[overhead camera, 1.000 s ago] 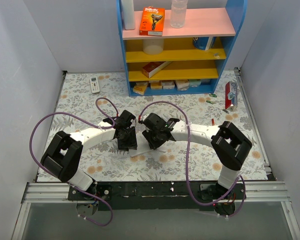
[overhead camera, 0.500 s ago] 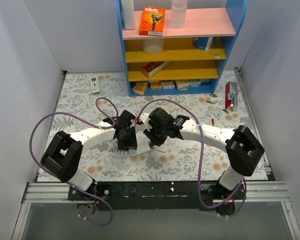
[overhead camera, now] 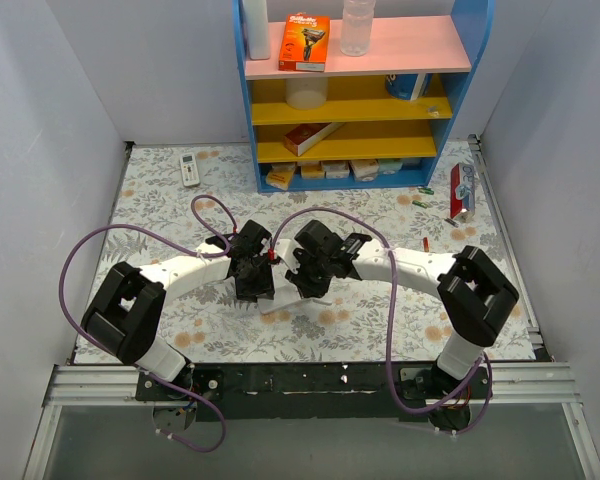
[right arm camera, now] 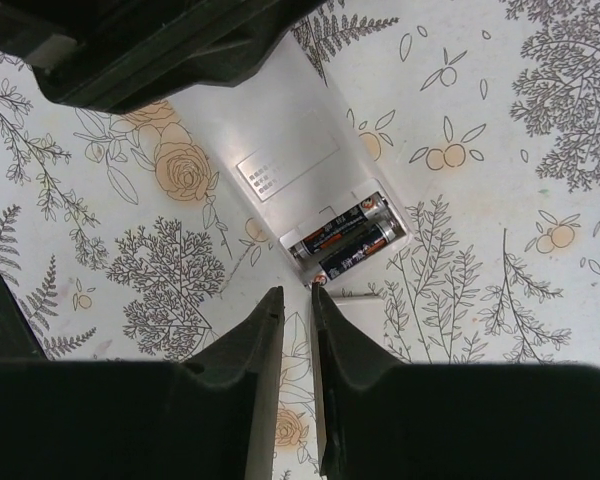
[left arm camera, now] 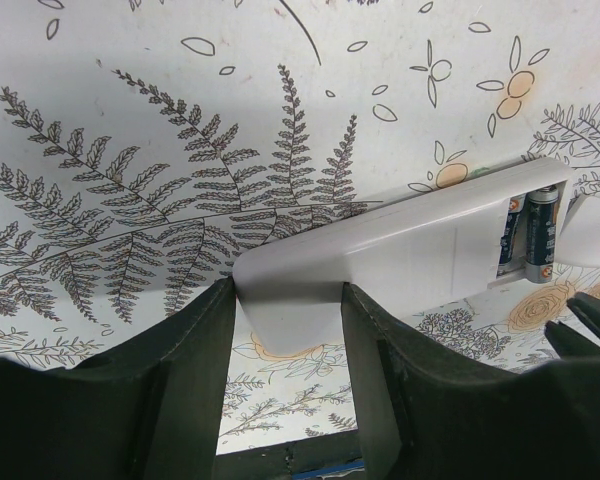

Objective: Load the batteries into the remote control
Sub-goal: Load the battery into the remote control.

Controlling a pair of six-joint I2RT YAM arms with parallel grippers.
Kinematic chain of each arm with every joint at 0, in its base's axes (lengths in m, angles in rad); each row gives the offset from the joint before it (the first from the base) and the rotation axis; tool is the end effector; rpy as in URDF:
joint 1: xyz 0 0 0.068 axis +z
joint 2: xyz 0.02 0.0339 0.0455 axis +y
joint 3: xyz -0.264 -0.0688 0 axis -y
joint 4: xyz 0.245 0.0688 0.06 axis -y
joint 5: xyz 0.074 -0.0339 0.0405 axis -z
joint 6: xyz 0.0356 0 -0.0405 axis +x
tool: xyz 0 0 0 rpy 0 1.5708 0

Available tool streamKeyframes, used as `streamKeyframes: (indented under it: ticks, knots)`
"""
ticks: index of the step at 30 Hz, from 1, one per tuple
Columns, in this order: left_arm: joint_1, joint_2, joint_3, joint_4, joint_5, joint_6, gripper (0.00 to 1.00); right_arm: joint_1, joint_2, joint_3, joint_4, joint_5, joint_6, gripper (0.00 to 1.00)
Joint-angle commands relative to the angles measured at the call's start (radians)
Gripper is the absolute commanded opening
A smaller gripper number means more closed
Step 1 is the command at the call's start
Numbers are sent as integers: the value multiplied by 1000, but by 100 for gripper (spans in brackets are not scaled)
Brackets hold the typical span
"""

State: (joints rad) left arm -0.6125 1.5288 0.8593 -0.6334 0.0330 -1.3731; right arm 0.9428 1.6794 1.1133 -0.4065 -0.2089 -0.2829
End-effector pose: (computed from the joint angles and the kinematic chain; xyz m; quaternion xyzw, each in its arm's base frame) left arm 0.2180 -0.1546 0.1666 -0.3658 0.9209 -0.1208 0.0593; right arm 0.1990 0.2866 0.2053 -0.5718 0.7598 0.1892 0.2450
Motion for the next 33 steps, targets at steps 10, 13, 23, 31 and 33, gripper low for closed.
streamKeyframes:
  ticks: [10, 13, 23, 31, 33]
  knots:
    - [-18, 53, -37, -11, -79, 8, 43, 2, 48, -1, 55, 12, -27, 22]
    - [-20, 53, -36, -11, -82, 8, 43, 2, 51, -4, 58, 23, -29, 21]
    - [-20, 56, -34, -11, -82, 9, 43, 2, 72, -9, 46, 14, -35, 20]
    - [-18, 56, -32, -11, -82, 9, 43, 2, 85, -21, 63, 25, -35, 19]
    - [-18, 54, -34, -9, -82, 11, 43, 2, 88, -21, 66, 29, -30, 18]
